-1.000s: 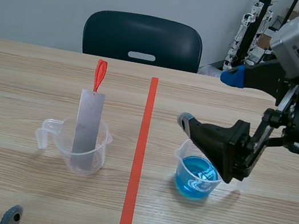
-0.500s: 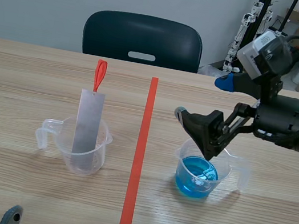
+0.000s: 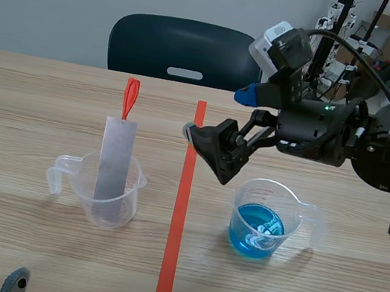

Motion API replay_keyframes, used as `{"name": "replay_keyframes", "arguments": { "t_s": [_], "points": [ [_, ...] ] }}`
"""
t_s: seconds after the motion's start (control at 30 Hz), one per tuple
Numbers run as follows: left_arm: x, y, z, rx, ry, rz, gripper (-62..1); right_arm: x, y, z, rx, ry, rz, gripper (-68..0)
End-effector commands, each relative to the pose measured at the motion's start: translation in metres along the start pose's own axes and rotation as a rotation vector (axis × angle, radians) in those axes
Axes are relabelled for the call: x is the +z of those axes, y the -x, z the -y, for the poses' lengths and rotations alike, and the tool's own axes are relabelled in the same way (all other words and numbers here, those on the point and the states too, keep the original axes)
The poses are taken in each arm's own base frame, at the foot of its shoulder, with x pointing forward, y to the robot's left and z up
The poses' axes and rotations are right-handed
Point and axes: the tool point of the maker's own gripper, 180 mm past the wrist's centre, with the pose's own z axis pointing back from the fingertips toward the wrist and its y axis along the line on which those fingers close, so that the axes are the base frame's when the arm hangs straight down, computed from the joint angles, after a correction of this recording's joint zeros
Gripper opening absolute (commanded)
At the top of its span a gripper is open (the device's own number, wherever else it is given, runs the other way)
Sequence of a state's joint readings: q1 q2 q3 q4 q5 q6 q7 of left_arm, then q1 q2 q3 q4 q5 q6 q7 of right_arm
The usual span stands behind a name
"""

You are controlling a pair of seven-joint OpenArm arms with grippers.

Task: Do the redox reaction experiment. lift the metal plate out of the left beaker

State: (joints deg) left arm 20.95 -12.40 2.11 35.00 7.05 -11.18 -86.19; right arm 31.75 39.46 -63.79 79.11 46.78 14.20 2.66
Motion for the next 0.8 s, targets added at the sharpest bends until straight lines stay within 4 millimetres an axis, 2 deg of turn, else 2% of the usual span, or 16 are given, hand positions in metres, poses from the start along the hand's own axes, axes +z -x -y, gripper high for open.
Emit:
{"name": "replay_keyframes", "arguments": {
  "t_s": [0.0, 0.2, 0.6, 0.77],
  "points": [
    [-0.003, -0.006, -0.002, -0.001, -0.003, 0.036, -5.8, -0.006, -0.013, 0.004, 0.002, -0.001, 0.026, 0.4],
    [-0.003, -0.006, -0.002, -0.001, -0.003, 0.036, -5.8, -0.027, -0.013, -0.005, -0.057, -0.039, 0.003, 0.4],
    [-0.003, -0.006, -0.002, -0.002, -0.003, 0.036, -5.8, -0.061, -0.027, -0.031, -0.108, -0.121, -0.023, 0.4],
    [-0.003, -0.006, -0.002, -0.002, -0.003, 0.036, -5.8, -0.071, -0.022, -0.044, -0.119, -0.147, -0.046, 0.4]
  ]
}}
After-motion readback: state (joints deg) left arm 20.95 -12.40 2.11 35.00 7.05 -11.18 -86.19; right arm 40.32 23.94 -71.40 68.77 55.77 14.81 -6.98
